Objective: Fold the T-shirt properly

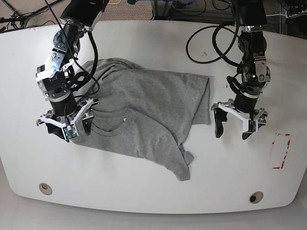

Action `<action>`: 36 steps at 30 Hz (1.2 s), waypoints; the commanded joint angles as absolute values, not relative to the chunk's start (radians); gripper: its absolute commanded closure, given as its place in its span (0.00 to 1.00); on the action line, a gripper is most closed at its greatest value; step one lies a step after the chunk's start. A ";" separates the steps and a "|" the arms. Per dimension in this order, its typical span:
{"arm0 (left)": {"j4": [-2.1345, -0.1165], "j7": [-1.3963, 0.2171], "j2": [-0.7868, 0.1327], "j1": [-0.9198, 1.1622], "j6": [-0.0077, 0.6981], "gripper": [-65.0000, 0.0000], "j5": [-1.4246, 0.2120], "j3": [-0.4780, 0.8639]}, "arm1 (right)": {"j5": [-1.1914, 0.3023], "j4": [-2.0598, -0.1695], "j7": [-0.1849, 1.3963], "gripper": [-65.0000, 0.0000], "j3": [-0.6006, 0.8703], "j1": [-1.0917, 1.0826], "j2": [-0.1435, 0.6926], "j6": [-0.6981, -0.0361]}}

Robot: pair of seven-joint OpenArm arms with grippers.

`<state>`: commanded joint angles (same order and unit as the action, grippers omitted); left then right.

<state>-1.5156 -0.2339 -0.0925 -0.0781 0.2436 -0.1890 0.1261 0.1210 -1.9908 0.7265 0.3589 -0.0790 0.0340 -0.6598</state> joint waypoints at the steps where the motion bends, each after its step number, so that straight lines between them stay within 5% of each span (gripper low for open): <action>1: -1.497 -0.236 -0.091 -0.096 0.242 0.17 -0.190 0.122 | 0.121 -1.982 0.725 0.44 0.358 -0.082 0.033 -0.661; 12: -1.196 -0.261 -0.085 -0.354 0.234 0.17 -0.215 0.010 | 0.107 -1.944 0.702 0.44 0.394 -0.063 0.031 -0.676; 24: -1.404 -0.261 -0.117 -0.092 0.253 0.17 -0.193 0.007 | 0.115 -1.976 0.723 0.42 0.677 0.034 -0.057 -0.698; 36: -1.376 -0.269 -0.205 -0.064 0.268 0.19 -0.184 -0.055 | 0.122 -1.839 0.773 0.42 0.634 -0.097 0.005 -0.683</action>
